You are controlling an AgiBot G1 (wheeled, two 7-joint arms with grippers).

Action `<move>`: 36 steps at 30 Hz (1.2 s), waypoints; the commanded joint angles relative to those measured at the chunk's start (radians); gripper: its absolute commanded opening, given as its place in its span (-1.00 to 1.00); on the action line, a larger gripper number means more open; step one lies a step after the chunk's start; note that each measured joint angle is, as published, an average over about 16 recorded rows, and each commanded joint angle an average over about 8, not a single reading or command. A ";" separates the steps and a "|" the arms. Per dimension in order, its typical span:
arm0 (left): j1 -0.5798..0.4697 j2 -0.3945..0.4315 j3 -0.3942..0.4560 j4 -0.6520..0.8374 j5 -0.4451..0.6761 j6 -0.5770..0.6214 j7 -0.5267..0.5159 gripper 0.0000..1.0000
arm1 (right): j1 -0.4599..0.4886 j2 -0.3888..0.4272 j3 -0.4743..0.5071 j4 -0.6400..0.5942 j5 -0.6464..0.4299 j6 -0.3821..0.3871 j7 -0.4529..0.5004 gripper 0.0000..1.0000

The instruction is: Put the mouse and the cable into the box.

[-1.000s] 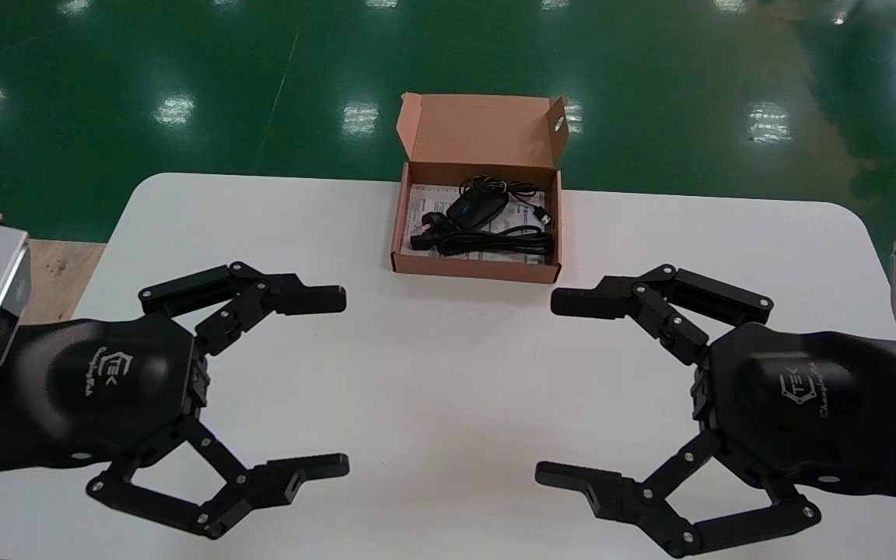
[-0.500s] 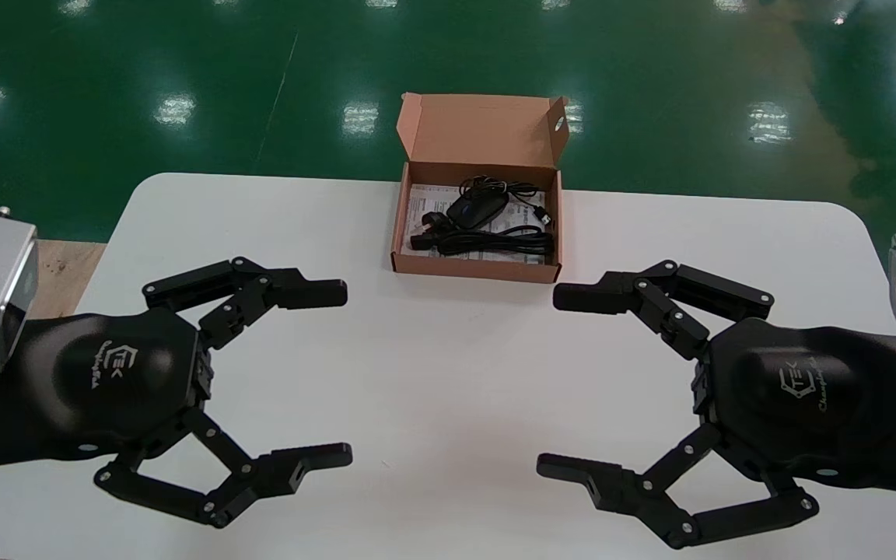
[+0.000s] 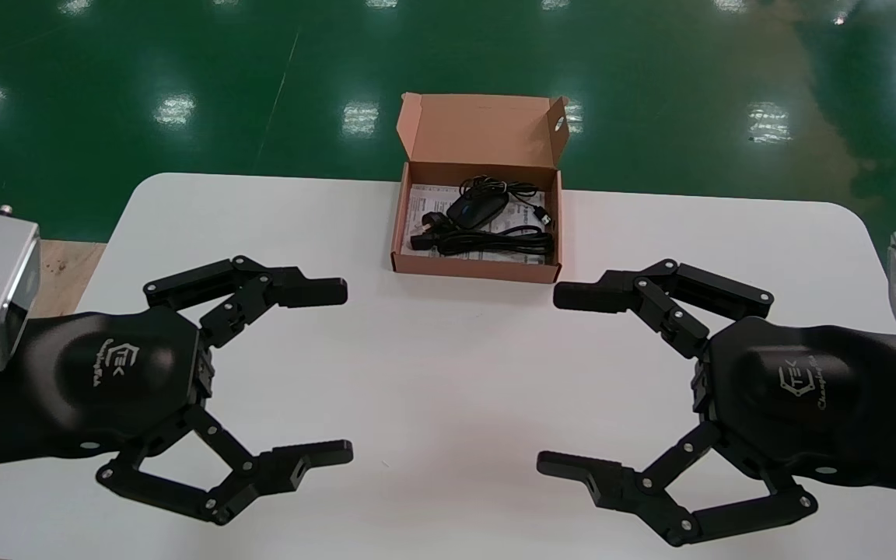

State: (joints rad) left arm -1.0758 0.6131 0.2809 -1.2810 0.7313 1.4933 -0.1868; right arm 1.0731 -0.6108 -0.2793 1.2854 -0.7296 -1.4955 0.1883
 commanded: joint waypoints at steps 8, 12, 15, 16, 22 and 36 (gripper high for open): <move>-0.001 0.001 0.001 0.001 0.001 -0.001 0.000 1.00 | 0.001 0.000 0.000 -0.001 -0.001 0.000 -0.001 1.00; -0.001 0.001 0.001 0.001 0.001 -0.001 0.000 1.00 | 0.001 0.000 0.000 -0.001 -0.001 0.000 -0.001 1.00; -0.001 0.001 0.001 0.001 0.001 -0.001 0.000 1.00 | 0.001 0.000 0.000 -0.001 -0.001 0.000 -0.001 1.00; -0.001 0.001 0.001 0.001 0.001 -0.001 0.000 1.00 | 0.001 0.000 0.000 -0.001 -0.001 0.000 -0.001 1.00; -0.001 0.001 0.001 0.002 0.001 -0.001 0.000 1.00 | 0.001 0.000 0.000 -0.001 -0.001 0.000 -0.001 1.00; -0.001 0.001 0.001 0.002 0.001 -0.001 0.000 1.00 | 0.001 0.000 0.000 -0.002 -0.001 0.000 -0.001 1.00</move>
State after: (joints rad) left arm -1.0769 0.6144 0.2820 -1.2794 0.7323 1.4920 -0.1867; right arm 1.0743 -0.6111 -0.2796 1.2838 -0.7305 -1.4953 0.1875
